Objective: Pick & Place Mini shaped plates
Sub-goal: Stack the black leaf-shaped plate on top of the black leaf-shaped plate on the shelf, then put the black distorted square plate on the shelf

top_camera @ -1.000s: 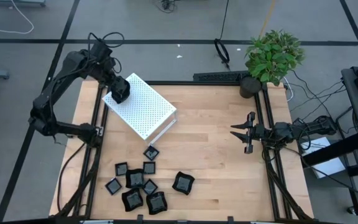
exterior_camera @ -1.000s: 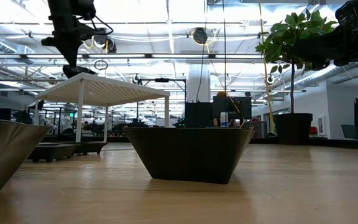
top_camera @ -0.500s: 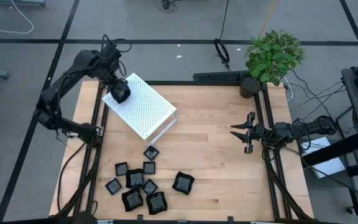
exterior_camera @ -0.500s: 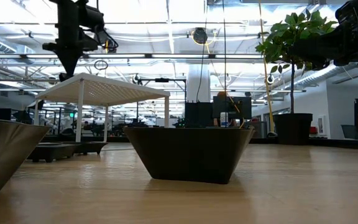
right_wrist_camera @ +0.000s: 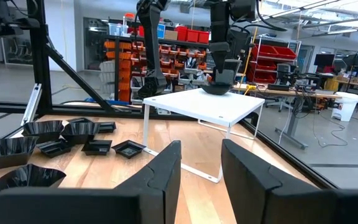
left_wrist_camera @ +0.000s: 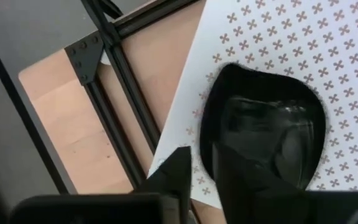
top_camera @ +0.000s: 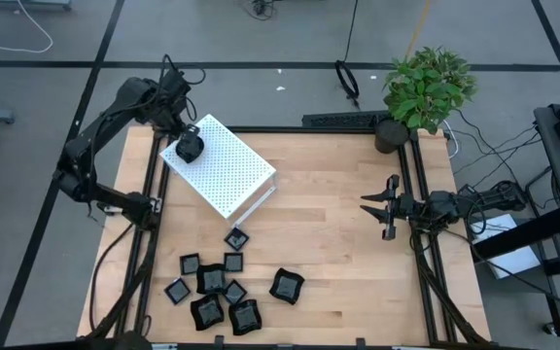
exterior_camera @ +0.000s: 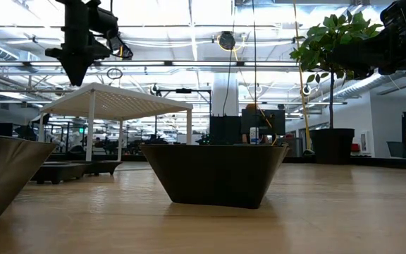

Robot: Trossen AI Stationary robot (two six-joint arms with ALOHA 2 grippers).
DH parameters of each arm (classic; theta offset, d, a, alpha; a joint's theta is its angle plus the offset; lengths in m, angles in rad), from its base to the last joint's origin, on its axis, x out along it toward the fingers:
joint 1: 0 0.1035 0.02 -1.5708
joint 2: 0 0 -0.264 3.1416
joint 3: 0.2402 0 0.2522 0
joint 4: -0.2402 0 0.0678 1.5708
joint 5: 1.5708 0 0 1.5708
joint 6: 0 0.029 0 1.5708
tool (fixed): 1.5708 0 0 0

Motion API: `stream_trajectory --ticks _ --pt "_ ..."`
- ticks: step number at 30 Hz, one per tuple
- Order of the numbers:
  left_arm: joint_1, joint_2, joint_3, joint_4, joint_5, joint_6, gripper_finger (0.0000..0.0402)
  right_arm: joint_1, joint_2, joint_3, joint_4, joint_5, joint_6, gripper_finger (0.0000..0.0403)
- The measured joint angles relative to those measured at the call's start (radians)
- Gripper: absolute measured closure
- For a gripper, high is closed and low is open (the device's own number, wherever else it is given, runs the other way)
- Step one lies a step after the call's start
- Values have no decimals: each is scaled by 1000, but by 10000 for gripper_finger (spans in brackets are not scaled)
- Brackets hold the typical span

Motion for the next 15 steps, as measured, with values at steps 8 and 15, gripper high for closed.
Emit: stream_trajectory --ticks 8,15 --pt "-10 -9 22 10 -4 32 250 0 0 0 0 0 0 300" --pt "-90 -119 115 119 184 80 238 0 0 0 0 0 0 300"
